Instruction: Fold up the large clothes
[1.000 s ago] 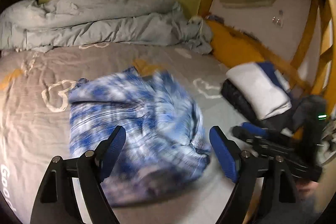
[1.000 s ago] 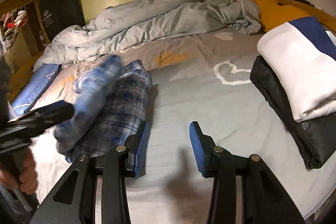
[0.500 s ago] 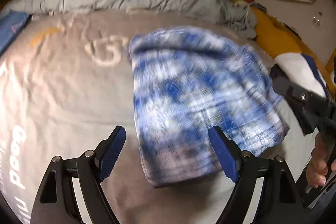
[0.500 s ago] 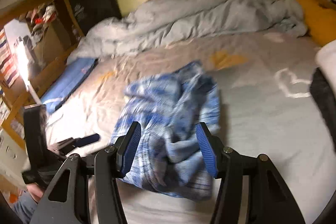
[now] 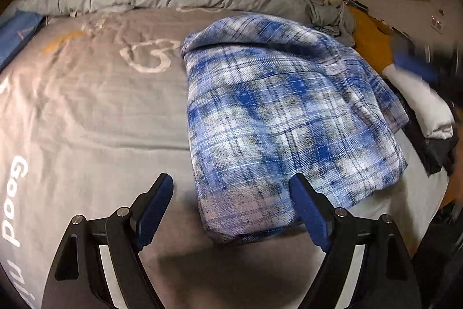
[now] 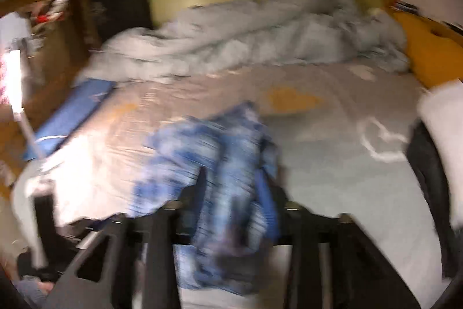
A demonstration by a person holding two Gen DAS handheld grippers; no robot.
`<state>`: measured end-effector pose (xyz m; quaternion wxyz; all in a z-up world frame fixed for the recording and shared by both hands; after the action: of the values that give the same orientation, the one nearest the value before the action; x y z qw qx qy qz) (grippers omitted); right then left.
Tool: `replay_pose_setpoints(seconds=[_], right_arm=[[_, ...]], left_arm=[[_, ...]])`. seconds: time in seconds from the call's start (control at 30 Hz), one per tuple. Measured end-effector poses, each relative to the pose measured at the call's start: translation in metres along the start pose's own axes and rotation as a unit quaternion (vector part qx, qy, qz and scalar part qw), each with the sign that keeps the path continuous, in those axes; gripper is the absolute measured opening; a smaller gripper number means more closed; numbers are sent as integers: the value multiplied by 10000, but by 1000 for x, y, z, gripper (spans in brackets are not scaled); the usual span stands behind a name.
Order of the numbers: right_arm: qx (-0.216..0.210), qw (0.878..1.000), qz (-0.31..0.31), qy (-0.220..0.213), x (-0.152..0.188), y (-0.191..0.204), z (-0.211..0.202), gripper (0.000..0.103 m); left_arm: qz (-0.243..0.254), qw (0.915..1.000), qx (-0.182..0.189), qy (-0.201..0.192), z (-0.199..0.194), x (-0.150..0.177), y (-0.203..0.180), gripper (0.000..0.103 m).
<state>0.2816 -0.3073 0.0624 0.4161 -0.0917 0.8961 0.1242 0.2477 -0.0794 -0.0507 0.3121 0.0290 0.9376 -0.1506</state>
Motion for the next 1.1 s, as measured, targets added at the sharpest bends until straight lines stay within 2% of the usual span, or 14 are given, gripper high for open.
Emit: replay_pose_setpoints(seconds=[0.07, 0.13, 0.3, 0.33, 0.37, 0.4, 0.47, 0.57, 0.63, 0.73, 0.8, 0.97, 1.07, 1.1], right_arm=[[-79, 9996, -254, -56, -15, 16, 5, 50], [-130, 9982, -572, 133, -27, 32, 24, 53], [-282, 9914, -618, 1118, -34, 32, 100, 54], [-128, 9902, -644, 1234, -32, 33, 109, 51], [13, 9893, -701, 1282, -30, 33, 117, 42], [45, 9901, -718, 1209, -29, 30, 119, 5], [138, 9952, -506, 823, -34, 23, 106, 4], [174, 9990, -375, -173, -44, 22, 60, 3], [370, 9980, -476, -211, -44, 22, 56, 4], [767, 9944, -287, 662, -26, 2, 96, 5], [612, 9927, 165, 1029, -9, -17, 113, 6], [624, 9950, 194, 750, -1, -24, 88, 18], [685, 9960, 86, 564, 2, -22, 63, 35], [638, 9968, 65, 479, 5, -22, 52, 49]], left_arm=[[92, 9999, -28, -58, -4, 0, -2, 85], [71, 9999, 12, -105, -6, -1, -2, 85], [-41, 9999, 133, -99, -3, -3, 6, 85], [-54, 9998, 156, -91, -2, -3, 8, 85], [-65, 9998, 178, -90, -1, -3, 9, 85], [-68, 9998, 192, -87, -1, -4, 9, 85], [-70, 9997, 216, -88, -1, -4, 9, 85], [-52, 9995, 303, -98, 0, -5, 7, 85], [-18, 9998, 191, -26, 4, -5, 5, 85], [-40, 9999, 130, 73, 10, -4, 5, 85], [-108, 9997, 169, 112, 9, -2, 8, 85], [-15, 9999, 102, 54, 5, -3, 5, 85], [-41, 9999, 104, -23, -1, -4, 5, 85], [-52, 9999, 120, -32, -2, -6, 4, 85]])
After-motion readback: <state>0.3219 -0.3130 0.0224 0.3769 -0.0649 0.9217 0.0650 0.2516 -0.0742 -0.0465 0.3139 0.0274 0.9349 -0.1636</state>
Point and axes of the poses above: each gripper's, at about its wrist camera, not at the fingertips, and z roughly the way its jaws point, y to its left, x to its underside, the point moved 2 cm from there along z, roughly the way its jaws point, and after that the axes turned 5 degrees about -z, right-handed, at the moved point
